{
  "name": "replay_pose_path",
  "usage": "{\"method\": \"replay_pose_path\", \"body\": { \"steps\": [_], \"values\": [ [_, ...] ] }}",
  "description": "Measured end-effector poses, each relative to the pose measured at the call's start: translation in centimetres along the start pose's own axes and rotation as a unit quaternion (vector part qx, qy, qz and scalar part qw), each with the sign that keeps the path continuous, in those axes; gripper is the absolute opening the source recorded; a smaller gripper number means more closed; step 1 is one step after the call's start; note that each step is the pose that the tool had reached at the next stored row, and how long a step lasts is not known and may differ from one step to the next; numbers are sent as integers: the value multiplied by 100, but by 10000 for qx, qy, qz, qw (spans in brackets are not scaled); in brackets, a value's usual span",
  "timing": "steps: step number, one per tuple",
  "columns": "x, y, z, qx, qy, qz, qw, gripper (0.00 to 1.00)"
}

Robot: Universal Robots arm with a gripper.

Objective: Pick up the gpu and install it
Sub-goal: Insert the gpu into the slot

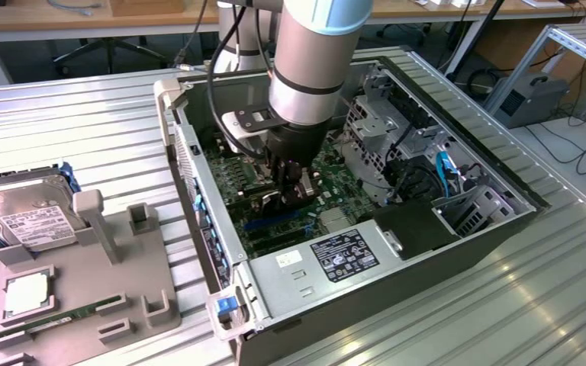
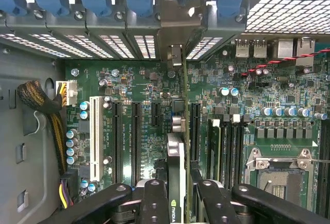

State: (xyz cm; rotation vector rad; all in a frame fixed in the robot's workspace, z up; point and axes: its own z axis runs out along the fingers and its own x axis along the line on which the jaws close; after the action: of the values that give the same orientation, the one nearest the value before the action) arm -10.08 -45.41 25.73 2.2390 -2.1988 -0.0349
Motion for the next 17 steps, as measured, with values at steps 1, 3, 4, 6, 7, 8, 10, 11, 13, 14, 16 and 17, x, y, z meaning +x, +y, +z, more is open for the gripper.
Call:
{"method": "replay_pose_path", "body": {
  "steps": [1, 3, 4, 6, 7, 8, 10, 11, 13, 14, 16, 17],
  "values": [
    [0, 0, 0, 0, 0, 0, 10000, 27],
    [0, 0, 0, 0, 0, 0, 10000, 27],
    [0, 0, 0, 0, 0, 0, 10000, 27],
    [0, 0, 0, 0, 0, 0, 10000, 27],
    [0, 0, 0, 0, 0, 0, 10000, 27],
    [0, 0, 0, 0, -1, 0, 10000, 27],
    [0, 0, 0, 0, -7, 0, 10000, 27],
    [0, 1, -1, 0, -14, 0, 10000, 27],
    [-1, 0, -16, 3, -28, 0, 10000, 27],
    [0, 0, -24, 2, -33, 0, 10000, 27],
    [0, 1, -43, 2, -53, -1, 10000, 27],
    [1, 1, -43, 2, -59, 0, 10000, 27]
  ]
}}
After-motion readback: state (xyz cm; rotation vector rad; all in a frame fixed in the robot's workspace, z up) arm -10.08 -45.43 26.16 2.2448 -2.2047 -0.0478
